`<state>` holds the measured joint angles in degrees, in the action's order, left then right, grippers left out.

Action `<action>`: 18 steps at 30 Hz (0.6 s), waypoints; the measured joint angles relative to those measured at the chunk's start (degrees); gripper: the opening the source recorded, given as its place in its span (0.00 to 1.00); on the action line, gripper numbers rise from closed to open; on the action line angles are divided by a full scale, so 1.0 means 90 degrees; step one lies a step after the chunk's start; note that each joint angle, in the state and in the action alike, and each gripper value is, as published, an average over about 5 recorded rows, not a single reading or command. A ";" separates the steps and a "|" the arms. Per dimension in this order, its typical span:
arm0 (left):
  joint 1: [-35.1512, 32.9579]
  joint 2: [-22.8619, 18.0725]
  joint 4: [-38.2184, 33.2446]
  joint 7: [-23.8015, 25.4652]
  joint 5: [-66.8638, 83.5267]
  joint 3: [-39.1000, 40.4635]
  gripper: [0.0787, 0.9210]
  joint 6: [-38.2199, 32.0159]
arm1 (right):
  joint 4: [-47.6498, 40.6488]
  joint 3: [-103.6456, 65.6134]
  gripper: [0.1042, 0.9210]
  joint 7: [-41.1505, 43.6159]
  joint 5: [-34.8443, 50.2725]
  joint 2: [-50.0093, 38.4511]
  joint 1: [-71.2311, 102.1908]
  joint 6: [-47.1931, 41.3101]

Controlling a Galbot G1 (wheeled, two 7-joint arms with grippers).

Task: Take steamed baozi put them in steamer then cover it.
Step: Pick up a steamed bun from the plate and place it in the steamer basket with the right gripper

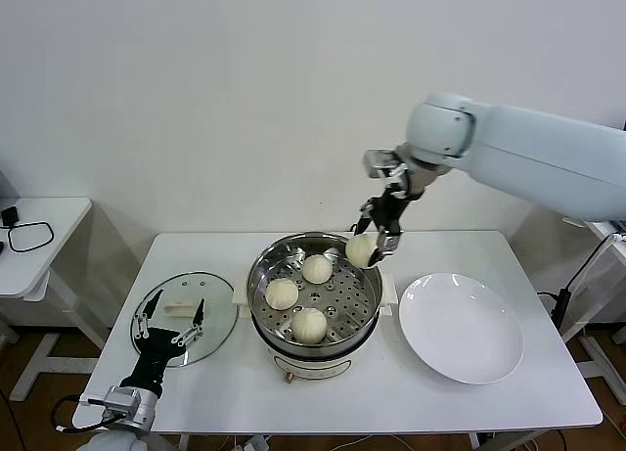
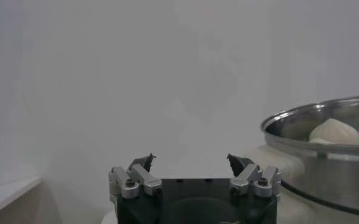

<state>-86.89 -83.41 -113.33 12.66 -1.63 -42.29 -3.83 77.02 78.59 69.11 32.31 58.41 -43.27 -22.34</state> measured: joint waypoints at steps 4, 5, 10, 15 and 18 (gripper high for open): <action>0.0023 0.0009 0.0058 0.0025 0.0008 -0.0060 0.88 0.0000 | -0.0245 0.0040 0.74 0.0001 -0.0067 0.0397 0.0208 -0.0013; 0.0027 0.0010 0.0070 0.0031 0.0011 -0.0075 0.88 0.0000 | -0.0290 0.0049 0.74 0.0003 -0.0089 0.0468 0.0260 -0.0014; 0.0046 0.0017 0.0119 0.0049 0.0023 -0.0133 0.88 -0.0001 | -0.0427 0.0103 0.74 0.0023 -0.0206 0.0694 0.0499 -0.0021; 0.0078 0.0018 0.0154 0.0052 0.0026 -0.0122 0.88 -0.0002 | -0.0458 0.0173 0.74 0.0030 -0.0306 0.0773 0.0644 -0.0038; 0.0095 0.0014 0.0169 0.0052 0.0026 -0.0104 0.88 -0.0002 | -0.0475 0.0194 0.74 0.0032 -0.0363 0.0774 0.0709 -0.0041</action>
<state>-86.04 -83.28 -111.81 13.13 -1.40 -43.23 -3.84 72.74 80.33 69.41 29.04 65.37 -36.89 -22.71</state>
